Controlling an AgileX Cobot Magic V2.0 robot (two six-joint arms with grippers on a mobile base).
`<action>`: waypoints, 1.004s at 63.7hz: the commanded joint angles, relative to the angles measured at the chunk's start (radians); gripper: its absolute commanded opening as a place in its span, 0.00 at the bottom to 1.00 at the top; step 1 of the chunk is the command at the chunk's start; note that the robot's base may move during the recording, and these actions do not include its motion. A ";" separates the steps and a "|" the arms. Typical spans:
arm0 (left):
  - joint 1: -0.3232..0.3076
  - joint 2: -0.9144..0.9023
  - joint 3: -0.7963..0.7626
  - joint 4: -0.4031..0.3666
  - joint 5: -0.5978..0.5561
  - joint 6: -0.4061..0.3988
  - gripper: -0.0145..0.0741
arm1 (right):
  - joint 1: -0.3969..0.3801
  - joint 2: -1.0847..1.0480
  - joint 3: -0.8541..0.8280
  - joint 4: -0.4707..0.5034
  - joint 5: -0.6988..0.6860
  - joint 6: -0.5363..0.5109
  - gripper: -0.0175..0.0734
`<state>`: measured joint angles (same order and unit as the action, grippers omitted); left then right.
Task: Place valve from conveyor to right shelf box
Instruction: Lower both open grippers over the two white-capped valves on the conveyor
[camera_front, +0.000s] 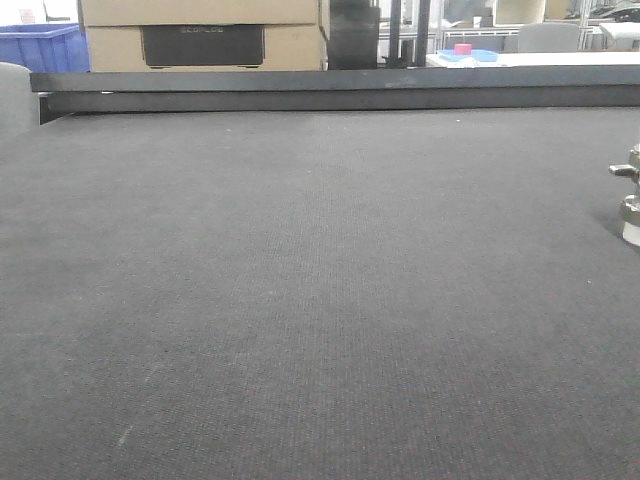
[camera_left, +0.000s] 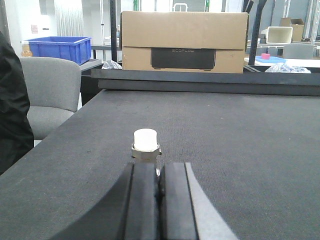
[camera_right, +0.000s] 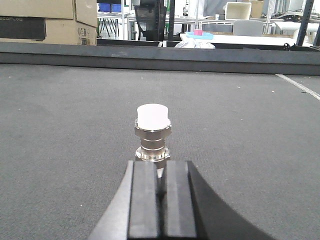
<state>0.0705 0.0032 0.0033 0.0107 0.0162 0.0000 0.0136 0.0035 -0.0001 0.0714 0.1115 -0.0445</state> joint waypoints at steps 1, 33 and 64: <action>-0.007 -0.003 -0.003 0.002 -0.016 -0.006 0.04 | -0.002 -0.004 0.000 0.000 -0.017 -0.001 0.01; -0.008 -0.003 -0.003 -0.002 -0.016 -0.006 0.04 | -0.002 -0.004 0.000 0.000 -0.034 -0.001 0.01; -0.008 -0.003 -0.003 -0.003 -0.156 -0.006 0.04 | -0.002 -0.004 -0.024 0.000 -0.144 -0.001 0.01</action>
<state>0.0705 0.0032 0.0033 0.0107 -0.0859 0.0000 0.0136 0.0035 0.0000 0.0714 -0.0055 -0.0445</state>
